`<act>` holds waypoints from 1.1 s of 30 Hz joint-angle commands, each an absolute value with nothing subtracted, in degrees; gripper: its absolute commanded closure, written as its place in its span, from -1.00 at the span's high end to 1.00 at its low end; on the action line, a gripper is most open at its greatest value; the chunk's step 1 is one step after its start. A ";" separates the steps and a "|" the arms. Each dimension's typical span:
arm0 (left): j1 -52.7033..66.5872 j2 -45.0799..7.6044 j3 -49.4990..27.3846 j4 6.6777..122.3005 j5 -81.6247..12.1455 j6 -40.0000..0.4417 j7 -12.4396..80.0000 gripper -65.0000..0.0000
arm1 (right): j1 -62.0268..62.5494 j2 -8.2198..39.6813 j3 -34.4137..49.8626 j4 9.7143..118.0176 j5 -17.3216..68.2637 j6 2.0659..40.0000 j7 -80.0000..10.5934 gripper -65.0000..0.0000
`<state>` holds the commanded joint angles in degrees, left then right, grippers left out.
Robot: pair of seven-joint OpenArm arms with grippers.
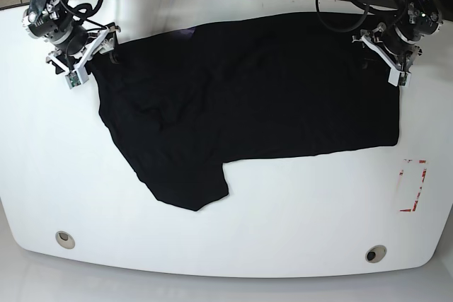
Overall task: Layout the t-shirt on the table in an organized manner, then fold the t-shirt properly
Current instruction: 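Regrasp the shirt edge with the right gripper and reposition the left gripper, then drag the shirt edge with both grippers away from the hem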
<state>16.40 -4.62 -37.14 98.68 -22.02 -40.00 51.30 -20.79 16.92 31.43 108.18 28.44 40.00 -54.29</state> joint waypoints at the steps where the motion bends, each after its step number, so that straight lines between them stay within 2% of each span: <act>1: 16.31 -4.70 -37.05 98.68 -21.67 -40.00 51.30 0.01 | -20.79 16.92 31.43 108.18 28.53 40.00 -54.29 0.46; 8: 14.81 -4.79 -36.70 98.51 -19.38 -40.00 51.30 0.00 | -20.79 16.92 31.43 108.26 28.53 40.00 -54.29 0.46; 10: 14.81 -4.97 -35.12 98.51 -19.30 -40.00 51.30 -0.06 | -20.79 16.92 31.43 108.26 28.53 40.00 -54.29 0.46; 11: 14.81 -5.05 -34.77 98.51 -19.30 -40.00 51.30 -0.12 | -20.79 16.92 31.43 108.26 28.53 40.00 -54.29 0.46; 16: 14.81 -6.11 -31.25 98.51 -19.30 -40.00 51.30 -0.94 | -20.79 16.92 31.78 108.26 30.99 40.00 -54.29 0.46; 17: 14.81 -6.20 -30.73 98.51 -19.30 -40.00 51.30 -1.00 | -20.79 16.92 31.78 108.26 31.60 40.00 -54.29 0.46; 26: 15.08 -7.43 -30.81 100.09 -19.38 -40.00 51.30 -1.00 | -20.88 16.92 31.87 108.26 32.92 40.00 -54.29 0.46; 33: 15.87 -5.93 -38.02 106.95 -19.65 -40.00 51.30 -1.00 | -20.62 17.01 31.87 108.26 32.92 40.00 -54.29 0.46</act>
<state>15.87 -5.93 -38.02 106.95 -19.65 -40.00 51.30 -20.62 17.01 31.87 108.26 32.92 40.00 -54.29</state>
